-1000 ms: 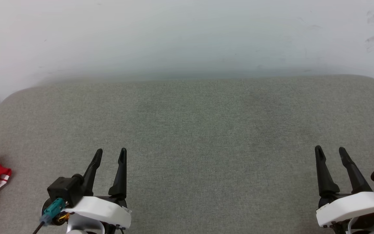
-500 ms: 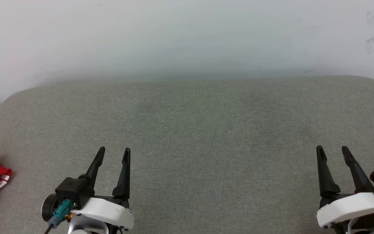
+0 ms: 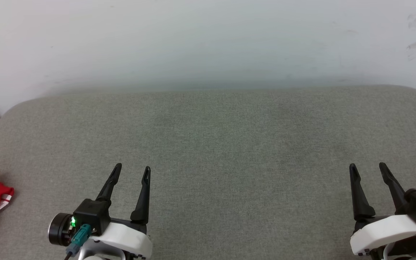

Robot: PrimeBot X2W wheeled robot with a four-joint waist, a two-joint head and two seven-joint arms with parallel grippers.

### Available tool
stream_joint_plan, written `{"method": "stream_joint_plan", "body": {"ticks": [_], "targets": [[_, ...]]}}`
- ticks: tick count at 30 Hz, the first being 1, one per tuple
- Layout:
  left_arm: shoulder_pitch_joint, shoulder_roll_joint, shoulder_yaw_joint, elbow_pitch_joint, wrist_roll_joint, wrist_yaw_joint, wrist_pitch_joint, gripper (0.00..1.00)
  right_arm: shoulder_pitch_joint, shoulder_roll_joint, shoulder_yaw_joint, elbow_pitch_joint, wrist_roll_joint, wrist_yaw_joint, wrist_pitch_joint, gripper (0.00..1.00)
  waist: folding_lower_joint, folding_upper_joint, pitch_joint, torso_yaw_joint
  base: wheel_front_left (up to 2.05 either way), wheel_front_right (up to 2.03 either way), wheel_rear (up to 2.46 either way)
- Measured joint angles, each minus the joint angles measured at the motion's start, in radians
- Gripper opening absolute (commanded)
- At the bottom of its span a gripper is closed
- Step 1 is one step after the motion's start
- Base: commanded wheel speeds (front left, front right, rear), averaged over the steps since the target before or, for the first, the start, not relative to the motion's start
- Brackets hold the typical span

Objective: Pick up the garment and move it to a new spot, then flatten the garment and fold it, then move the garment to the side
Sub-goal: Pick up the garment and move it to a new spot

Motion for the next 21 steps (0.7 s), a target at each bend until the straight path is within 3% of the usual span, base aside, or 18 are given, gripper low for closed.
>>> {"method": "stream_joint_plan", "body": {"ticks": [21], "targets": [[-0.001,-0.009,-0.003,0.015,0.012,0.0,-0.013,1.0,0.016,0.0,-0.008,-0.005,-0.009,0.001,-0.008,1.0,0.0,0.0,-0.012,0.057,0.0,0.0,0.0]]}}
